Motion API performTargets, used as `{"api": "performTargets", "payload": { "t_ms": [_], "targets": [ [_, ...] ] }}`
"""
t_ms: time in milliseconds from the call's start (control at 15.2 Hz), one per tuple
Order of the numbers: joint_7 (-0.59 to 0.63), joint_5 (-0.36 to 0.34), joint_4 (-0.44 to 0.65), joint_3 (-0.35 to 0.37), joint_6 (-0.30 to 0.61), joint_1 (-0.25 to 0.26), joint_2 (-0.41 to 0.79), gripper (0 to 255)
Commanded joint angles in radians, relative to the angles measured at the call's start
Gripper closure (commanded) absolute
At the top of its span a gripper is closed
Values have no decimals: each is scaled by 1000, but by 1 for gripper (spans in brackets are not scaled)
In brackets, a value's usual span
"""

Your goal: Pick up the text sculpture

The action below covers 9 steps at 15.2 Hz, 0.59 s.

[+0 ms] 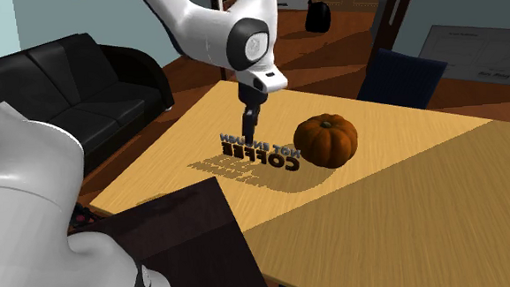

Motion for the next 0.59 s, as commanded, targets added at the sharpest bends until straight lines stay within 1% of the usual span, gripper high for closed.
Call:
{"api": "performTargets", "payload": {
  "t_ms": [0,132,264,396,528],
  "targets": [
    [128,-95,44,-7,33,7,104,0],
    [246,-186,98,-43,59,45,211,0],
    [345,-254,157,-92,78,95,307,0],
    [425,-302,221,-142,92,147,395,0],
    [450,-321,240,-164,105,169,430,0]
  ]
}}
